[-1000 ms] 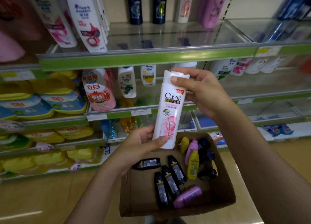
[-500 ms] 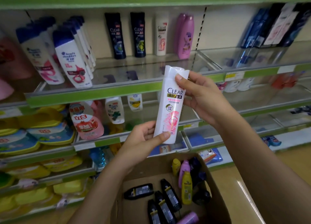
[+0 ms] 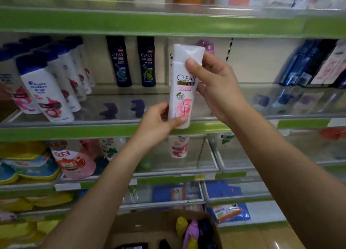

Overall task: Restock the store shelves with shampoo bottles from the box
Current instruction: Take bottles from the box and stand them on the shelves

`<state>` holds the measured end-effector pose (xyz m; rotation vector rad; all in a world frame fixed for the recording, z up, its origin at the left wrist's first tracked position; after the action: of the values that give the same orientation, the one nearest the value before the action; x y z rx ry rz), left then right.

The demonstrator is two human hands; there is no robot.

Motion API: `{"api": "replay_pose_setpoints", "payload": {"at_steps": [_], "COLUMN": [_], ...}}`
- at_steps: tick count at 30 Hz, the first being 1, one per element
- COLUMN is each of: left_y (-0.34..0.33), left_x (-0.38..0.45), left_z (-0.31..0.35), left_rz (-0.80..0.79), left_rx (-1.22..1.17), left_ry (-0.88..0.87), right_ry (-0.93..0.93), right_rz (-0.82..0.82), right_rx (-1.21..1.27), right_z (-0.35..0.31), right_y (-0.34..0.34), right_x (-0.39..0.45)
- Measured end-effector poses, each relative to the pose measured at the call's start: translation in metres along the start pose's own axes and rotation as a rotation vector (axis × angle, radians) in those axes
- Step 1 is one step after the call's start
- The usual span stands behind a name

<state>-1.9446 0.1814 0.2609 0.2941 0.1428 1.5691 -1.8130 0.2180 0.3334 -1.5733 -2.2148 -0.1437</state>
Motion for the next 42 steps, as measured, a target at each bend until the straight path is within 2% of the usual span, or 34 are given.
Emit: {"api": "replay_pose_setpoints", "payload": {"at_steps": [4, 12, 19, 26, 33, 42], "left_y": [0.001, 0.007, 0.006, 0.008, 0.006, 0.007], "left_x": [0.043, 0.099, 0.139, 0.169, 0.178, 0.18], "left_z": [-0.001, -0.031, -0.039, -0.04, -0.042, -0.046], "left_rz": [0.028, -0.032, -0.019, 0.014, 0.002, -0.002], "left_rx": [0.091, 0.212, 0.187, 0.325, 0.3, 0.144], "left_ry": [-0.037, 0.049, 0.038, 0.029, 0.047, 0.063], "right_ry": [0.004, -0.011, 0.055, 0.039, 0.04, 0.016], "right_rz": [-0.015, 0.019, -0.004, 0.012, 0.011, 0.039], "right_rx": [0.011, -0.077, -0.166, -0.219, -0.236, -0.26], "right_z": [0.019, 0.071, 0.081, 0.089, 0.09, 0.091], "right_y": [0.013, 0.023, 0.027, 0.032, 0.035, 0.035], "right_x": [0.039, 0.08, 0.107, 0.132, 0.138, 0.139]}}
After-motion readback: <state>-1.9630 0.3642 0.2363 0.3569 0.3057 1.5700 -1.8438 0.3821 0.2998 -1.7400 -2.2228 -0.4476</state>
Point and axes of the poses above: each hand's wrist, its own x-axis towards the middle knuckle, its own y-axis out of the back of the hand, z = x × y, the point moved 4 cm from there along x, towards the middle knuckle, and after that the axes turned 2 degrees about -z, right-handed, at the moved point
